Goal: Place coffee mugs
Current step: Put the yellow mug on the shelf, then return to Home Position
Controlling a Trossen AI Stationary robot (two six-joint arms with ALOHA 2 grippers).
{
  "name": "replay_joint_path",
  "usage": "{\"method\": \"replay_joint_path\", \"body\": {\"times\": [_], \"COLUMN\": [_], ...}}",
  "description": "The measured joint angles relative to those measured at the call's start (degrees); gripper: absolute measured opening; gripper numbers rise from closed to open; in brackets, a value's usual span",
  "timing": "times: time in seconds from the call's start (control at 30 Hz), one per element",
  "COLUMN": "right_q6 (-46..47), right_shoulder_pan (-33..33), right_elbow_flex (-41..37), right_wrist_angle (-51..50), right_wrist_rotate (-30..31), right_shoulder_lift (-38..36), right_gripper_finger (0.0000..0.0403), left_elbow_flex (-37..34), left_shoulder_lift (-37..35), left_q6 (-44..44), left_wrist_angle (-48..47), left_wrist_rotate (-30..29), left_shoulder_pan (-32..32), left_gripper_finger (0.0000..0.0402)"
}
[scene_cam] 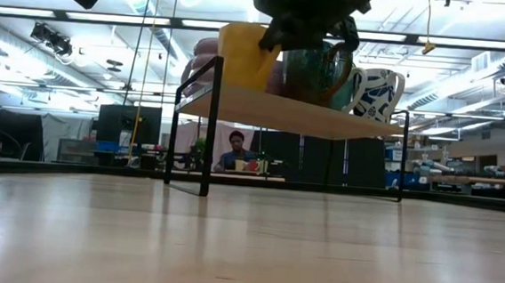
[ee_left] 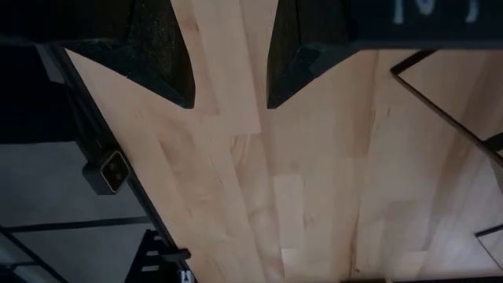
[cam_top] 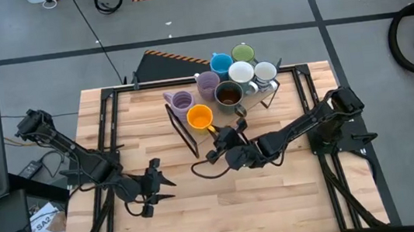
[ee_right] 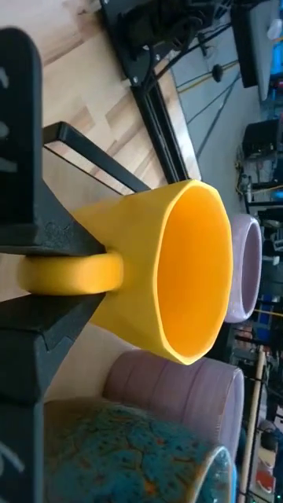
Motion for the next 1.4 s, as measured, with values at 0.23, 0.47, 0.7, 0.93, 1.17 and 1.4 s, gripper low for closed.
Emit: {"method": "replay_joint_path", "body": {"times": [0.23,0.47,0.7,0.93,1.17,1.4], "right_q6": [0.6,0.0,-1.1,-5.7,-7.9,-6.7], "right_shoulder_pan": [-0.1,0.0,1.4,3.5,4.9,6.6], "right_elbow_flex": [-0.5,-0.5,-0.5,-0.5,-0.5,-6.1], "right_wrist_angle": [2.0,1.9,1.9,1.1,-7.2,-12.5], "right_wrist_rotate": [-0.2,-0.4,-0.4,-1.8,-3.3,-8.7], "right_shoulder_lift": [0.0,0.0,-0.3,-5.3,-12.4,-23.0], "right_gripper_finger": [0.0106,0.0148,0.0188,0.0219,0.0233,0.0234], "left_elbow_flex": [0.0,0.0,0.0,0.0,0.0,-7.6], "left_shoulder_lift": [0.0,0.0,0.0,0.0,-3.1,-13.3], "left_q6": [-0.2,-0.3,-0.2,3.9,7.1,6.0], "left_wrist_angle": [-0.3,0.0,0.0,0.8,0.5,3.6], "left_wrist_rotate": [0.1,0.1,0.1,0.0,-0.5,-1.3], "left_shoulder_pan": [-0.5,-0.5,-0.5,-1.1,0.3,0.4], "left_gripper_finger": [0.0167,0.0167,0.0167,0.0167,0.0167,0.0167]}}
